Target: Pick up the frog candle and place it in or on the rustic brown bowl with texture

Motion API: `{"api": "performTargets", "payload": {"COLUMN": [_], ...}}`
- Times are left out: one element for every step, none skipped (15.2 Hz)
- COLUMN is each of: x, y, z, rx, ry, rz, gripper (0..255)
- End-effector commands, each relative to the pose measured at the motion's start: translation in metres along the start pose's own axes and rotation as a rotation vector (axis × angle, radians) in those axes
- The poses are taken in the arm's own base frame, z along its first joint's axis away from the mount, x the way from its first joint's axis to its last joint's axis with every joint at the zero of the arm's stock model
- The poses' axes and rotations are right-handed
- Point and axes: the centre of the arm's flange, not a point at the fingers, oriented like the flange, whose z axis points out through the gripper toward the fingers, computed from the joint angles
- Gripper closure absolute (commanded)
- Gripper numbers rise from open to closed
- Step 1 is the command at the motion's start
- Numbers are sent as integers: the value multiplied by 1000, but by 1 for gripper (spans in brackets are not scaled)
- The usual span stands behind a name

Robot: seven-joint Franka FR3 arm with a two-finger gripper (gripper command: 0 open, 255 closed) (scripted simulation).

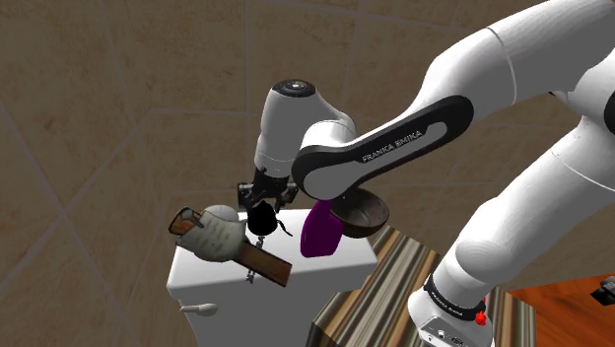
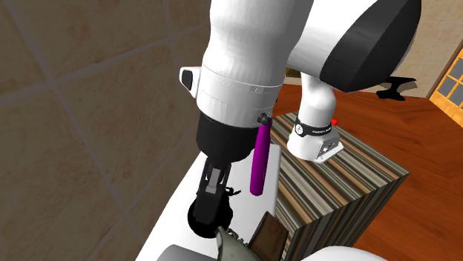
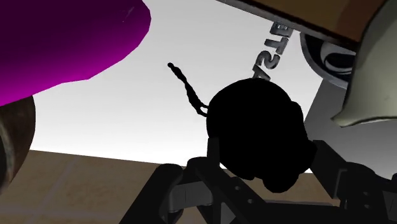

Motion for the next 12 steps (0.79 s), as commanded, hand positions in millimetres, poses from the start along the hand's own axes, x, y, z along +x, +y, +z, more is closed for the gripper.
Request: {"api": "performTargets", "payload": {"x": [2, 3, 4, 6, 7, 8, 9, 10, 11, 12, 14, 15], "y": [0, -1, -1, -2, -2, -3, -3, -4, -4, -5, -5, -6], "z": [-10, -15, -20, -25, -30, -35, -40, -46, -51, -56, -61, -66], "rx": [0, 0, 0, 0, 0, 0, 0, 0, 0, 0, 0, 0], "ry": [0, 0, 0, 0, 0, 0, 0, 0, 0, 0, 0, 0], "rz": [0, 0, 0, 0, 0, 0, 0, 0, 0, 0, 0, 0], "gripper": [255, 255, 255, 255, 255, 255, 255, 255, 255, 255, 255, 255]}}
